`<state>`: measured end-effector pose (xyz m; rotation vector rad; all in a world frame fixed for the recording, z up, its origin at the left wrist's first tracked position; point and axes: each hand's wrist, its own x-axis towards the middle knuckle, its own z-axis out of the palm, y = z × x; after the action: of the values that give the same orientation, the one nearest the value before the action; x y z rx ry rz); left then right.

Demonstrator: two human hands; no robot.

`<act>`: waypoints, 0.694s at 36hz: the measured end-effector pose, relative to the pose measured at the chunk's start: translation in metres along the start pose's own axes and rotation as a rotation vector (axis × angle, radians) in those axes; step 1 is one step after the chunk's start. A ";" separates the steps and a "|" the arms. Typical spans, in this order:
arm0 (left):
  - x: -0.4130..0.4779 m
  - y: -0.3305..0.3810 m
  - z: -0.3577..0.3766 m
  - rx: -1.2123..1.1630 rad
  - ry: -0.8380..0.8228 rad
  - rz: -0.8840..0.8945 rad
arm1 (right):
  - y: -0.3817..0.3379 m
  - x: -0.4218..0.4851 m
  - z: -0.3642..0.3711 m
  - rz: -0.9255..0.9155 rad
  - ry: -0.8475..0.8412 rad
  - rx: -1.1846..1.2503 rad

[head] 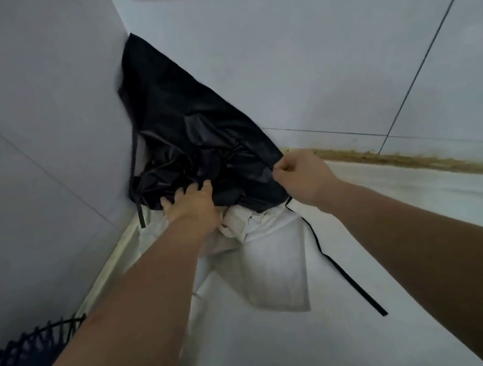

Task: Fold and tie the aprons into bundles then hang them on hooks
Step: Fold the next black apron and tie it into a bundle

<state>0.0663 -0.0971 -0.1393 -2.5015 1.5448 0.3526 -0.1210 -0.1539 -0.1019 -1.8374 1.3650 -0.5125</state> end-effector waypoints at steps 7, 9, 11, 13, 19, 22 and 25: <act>0.004 0.006 -0.011 -0.391 0.305 -0.002 | 0.005 0.006 0.004 0.041 -0.072 -0.017; -0.007 0.013 -0.024 -0.631 0.361 0.092 | 0.002 0.001 0.000 0.037 -0.108 0.097; -0.022 0.021 -0.039 -0.782 0.399 0.198 | -0.004 -0.005 -0.006 -0.011 -0.095 0.135; -0.035 0.025 -0.054 -0.835 0.420 0.271 | -0.012 -0.014 -0.014 -0.050 -0.081 0.121; -0.088 0.021 -0.087 -0.895 0.375 0.394 | -0.036 -0.058 -0.046 -0.104 0.130 0.059; -0.110 0.020 -0.093 -0.894 0.460 0.343 | -0.044 -0.088 -0.061 -0.163 0.166 0.108; -0.125 0.019 -0.098 -0.972 0.573 0.208 | -0.051 -0.112 -0.069 -0.233 0.155 0.169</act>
<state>0.0057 -0.0255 -0.0095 -3.3788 2.2662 0.5518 -0.1769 -0.0676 -0.0057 -1.8566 1.1712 -0.8804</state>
